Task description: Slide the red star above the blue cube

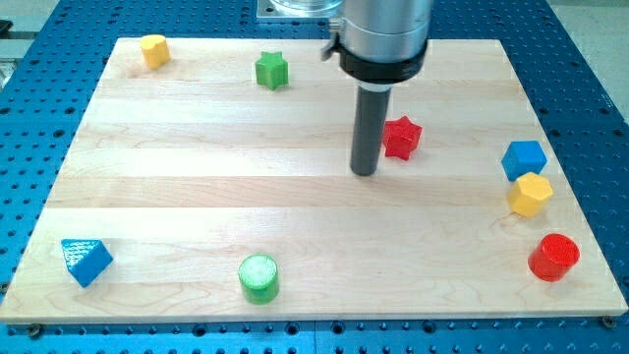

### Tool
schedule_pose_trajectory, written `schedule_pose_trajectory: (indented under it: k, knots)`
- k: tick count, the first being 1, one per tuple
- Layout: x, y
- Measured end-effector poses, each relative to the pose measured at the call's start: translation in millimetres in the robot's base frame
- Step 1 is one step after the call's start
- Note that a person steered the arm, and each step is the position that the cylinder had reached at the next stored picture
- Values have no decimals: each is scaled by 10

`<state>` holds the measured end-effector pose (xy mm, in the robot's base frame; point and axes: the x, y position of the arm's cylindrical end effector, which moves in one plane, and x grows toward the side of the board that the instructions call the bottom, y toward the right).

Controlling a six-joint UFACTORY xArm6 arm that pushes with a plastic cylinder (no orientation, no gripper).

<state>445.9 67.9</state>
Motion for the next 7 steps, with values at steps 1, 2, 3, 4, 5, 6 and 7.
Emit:
schedule_pose_trajectory:
  k: [1, 2, 3, 4, 5, 6, 7]
  knots:
    - [-187, -129]
    - [-311, 28]
    - [-435, 655]
    - [-440, 787]
    - [-440, 1020]
    - [-440, 1327]
    - [-440, 1332]
